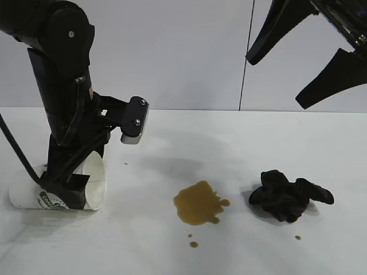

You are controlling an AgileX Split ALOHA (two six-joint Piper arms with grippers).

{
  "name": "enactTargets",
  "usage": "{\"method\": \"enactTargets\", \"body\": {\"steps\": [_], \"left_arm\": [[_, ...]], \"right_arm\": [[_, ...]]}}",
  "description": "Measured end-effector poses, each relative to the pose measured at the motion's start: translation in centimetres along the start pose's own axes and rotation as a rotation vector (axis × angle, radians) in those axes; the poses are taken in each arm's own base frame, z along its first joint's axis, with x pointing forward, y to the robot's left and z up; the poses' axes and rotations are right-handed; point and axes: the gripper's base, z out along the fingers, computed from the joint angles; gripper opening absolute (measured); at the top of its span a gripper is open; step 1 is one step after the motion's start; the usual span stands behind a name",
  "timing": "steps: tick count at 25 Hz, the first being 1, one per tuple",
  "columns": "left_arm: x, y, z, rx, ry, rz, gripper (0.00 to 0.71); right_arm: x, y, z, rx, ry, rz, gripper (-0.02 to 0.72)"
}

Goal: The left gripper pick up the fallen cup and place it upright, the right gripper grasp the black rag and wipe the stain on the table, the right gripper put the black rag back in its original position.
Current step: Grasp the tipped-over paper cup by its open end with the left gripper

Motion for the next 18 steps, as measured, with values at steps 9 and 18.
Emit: {"method": "enactTargets", "body": {"steps": [9,18], "left_arm": [[0.0,0.0,0.0,0.006,0.004,-0.011,0.569],[-1.0,0.6,-2.3,-0.086,-0.156,-0.067,0.561]], "right_arm": [[0.0,0.0,0.0,0.000,-0.003,0.000,0.545],[0.0,0.0,0.0,0.001,-0.005,0.000,0.545]]}}
